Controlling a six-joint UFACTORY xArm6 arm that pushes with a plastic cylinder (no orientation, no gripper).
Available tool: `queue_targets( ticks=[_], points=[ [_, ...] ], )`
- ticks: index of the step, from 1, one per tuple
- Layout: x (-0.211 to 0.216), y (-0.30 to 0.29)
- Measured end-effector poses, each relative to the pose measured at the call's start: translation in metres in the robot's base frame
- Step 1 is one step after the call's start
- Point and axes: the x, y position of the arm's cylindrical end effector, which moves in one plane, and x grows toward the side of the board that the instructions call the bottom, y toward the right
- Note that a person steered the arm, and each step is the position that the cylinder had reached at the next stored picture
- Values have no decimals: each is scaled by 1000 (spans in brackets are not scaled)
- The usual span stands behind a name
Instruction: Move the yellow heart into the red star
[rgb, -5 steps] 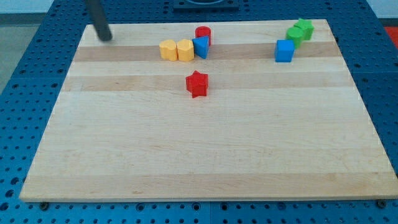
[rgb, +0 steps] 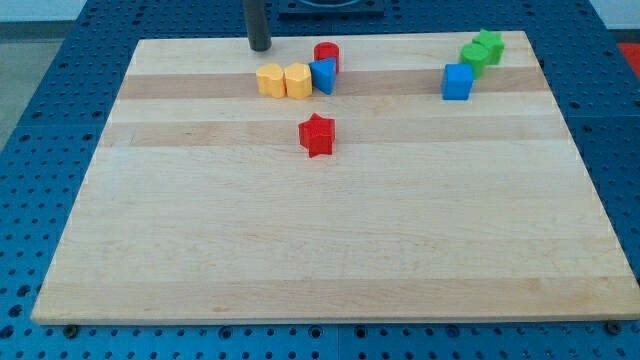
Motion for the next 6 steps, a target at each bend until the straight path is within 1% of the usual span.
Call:
queue_targets(
  ticks=[1, 2, 3, 5, 6],
  points=[
    [11, 3],
    [45, 8],
    [97, 14],
    [149, 57],
    [165, 67]
  ],
)
